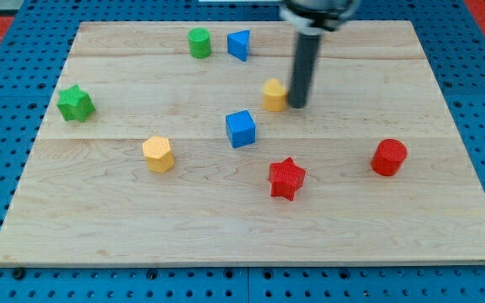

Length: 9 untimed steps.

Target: Move the heart bottom to the triangle

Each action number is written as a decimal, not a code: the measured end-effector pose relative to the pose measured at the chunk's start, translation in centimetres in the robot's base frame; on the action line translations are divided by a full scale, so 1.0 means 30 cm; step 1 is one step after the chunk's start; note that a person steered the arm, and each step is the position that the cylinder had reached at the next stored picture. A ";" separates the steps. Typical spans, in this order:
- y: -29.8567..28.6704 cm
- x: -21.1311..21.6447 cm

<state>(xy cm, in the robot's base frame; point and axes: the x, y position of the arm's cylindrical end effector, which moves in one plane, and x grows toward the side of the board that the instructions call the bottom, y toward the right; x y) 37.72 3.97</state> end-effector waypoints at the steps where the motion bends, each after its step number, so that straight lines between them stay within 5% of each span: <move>1: -0.209 -0.011; 6: -0.379 -0.013; 8: -0.376 -0.181; 9: -0.385 -0.075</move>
<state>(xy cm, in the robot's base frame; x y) 35.46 -7.58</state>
